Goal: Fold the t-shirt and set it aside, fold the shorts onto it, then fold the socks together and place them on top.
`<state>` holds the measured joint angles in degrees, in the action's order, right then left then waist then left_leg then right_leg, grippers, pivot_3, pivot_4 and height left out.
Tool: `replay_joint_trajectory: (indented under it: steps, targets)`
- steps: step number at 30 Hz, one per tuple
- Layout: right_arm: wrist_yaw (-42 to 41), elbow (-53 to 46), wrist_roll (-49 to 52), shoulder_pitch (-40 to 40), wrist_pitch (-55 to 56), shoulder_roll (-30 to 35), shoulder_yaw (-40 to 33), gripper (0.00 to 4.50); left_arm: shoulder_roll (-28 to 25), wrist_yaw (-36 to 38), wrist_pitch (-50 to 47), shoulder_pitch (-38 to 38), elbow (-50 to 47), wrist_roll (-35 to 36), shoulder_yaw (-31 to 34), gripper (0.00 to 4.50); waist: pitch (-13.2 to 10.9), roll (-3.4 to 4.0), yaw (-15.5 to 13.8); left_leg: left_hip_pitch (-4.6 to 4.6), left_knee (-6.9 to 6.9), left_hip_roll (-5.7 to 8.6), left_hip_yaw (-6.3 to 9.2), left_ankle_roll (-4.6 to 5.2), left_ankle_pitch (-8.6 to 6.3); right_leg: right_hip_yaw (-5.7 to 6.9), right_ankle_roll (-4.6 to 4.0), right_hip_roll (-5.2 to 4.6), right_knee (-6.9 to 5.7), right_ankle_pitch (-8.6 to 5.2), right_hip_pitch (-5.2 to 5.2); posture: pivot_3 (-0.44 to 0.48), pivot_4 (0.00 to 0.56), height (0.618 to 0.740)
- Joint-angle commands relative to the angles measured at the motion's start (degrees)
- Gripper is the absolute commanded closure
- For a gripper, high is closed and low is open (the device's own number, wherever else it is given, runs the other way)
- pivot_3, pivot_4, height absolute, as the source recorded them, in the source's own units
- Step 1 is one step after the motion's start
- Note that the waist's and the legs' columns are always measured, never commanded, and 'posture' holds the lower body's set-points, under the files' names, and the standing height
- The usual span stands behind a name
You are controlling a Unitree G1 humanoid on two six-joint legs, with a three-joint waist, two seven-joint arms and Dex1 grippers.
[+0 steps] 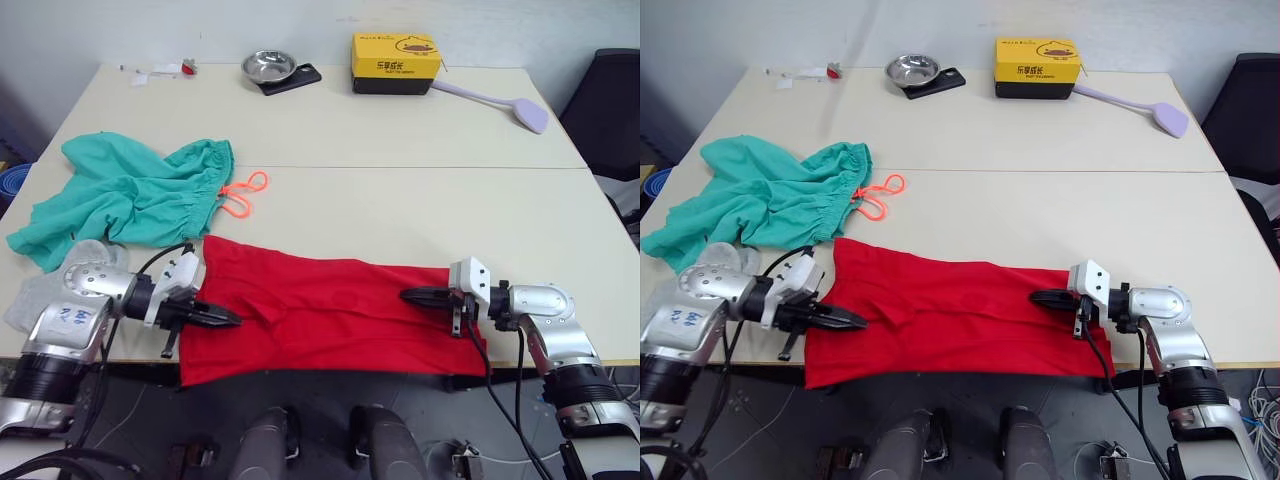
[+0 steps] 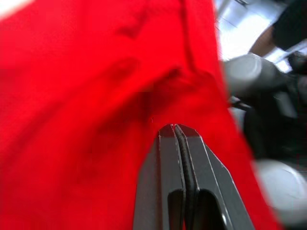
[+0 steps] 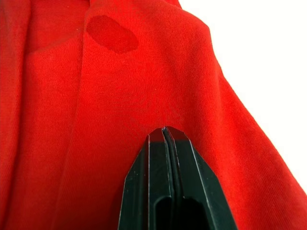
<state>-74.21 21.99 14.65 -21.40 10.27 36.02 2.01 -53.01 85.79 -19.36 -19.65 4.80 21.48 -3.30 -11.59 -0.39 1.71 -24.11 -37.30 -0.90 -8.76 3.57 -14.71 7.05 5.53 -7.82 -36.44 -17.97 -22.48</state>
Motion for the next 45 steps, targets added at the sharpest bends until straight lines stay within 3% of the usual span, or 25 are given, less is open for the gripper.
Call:
replay_joint_trajectory:
  steps: [1,5,12,20,28,36,42,45]
  targets:
    - [-0.12,0.11,-0.19,0.09,0.15,-0.01,0.22,4.5,-4.04,2.6,-7.18,1.77,-6.27,4.91,2.22,4.46,0.0,0.0,-0.03,0.0,-0.01,0.0,0.01,-0.01,-0.01,-0.01,0.0,-0.01,-0.01,0.0,0.0,0.0,0.15,0.74]
    - [-0.26,0.08,-0.21,-0.17,-0.1,0.04,0.27,4.5,-1.69,-2.26,-12.79,0.0,-7.81,12.76,8.43,4.46,0.0,0.0,-0.13,-0.01,-0.01,0.02,0.06,-0.09,-0.05,-0.01,-0.01,-0.07,0.0,0.0,0.01,0.0,0.15,0.74]
    - [-0.52,0.73,-0.36,-0.96,0.01,-0.1,0.39,4.5,6.06,-14.41,5.96,-4.88,3.16,-2.55,4.73,4.46,0.0,0.0,-0.09,0.0,-0.01,0.07,0.05,0.03,0.02,0.03,0.0,-0.04,-0.05,0.0,0.03,0.0,0.15,0.74]
    - [-0.23,-0.07,-0.54,-1.68,-0.86,-0.77,0.82,4.5,8.71,-14.76,20.84,-5.9,12.72,-11.51,-0.8,4.46,0.0,-0.01,-0.08,-0.01,-0.01,0.04,-0.04,0.03,0.02,0.0,-0.01,0.01,-0.05,0.0,-0.03,0.0,0.15,0.74]
    - [0.24,-1.17,-0.57,-1.63,-1.96,-0.98,0.93,4.5,4.51,-0.39,15.16,-1.11,7.94,-1.63,1.77,4.46,0.0,-0.01,0.1,-0.01,0.01,0.02,-0.03,0.02,0.01,0.0,-0.01,-0.03,-0.06,0.0,-0.06,0.0,0.15,0.74]
    - [0.62,-1.87,-0.54,-1.65,-2.83,-1.14,1.23,4.5,-0.51,3.62,10.46,2.21,2.86,0.62,2.07,4.46,0.0,-0.01,0.02,-0.01,0.01,0.04,-0.01,-0.02,-0.03,0.0,-0.01,-0.12,-0.05,-0.01,-0.05,0.0,0.15,0.74]
    - [0.78,-1.85,-0.55,-1.76,-2.99,-0.98,1.29,4.5,-3.53,3.23,2.77,4.29,-3.46,6.47,3.81,4.46,0.0,0.0,0.0,-0.01,0.06,0.04,-0.01,-0.23,-0.15,-0.01,-0.02,-0.12,-0.02,-0.01,-0.06,0.0,0.15,0.74]
    - [-0.6,-3.45,1.36,-1.37,-3.44,-0.57,0.54,4.5,3.97,-7.04,-4.63,-1.23,-5.55,15.93,9.58,4.46,0.0,0.0,-0.28,-0.01,0.03,0.04,0.01,-0.23,-0.15,-0.01,-0.02,-0.12,-0.02,-0.01,-0.02,0.0,0.15,0.74]
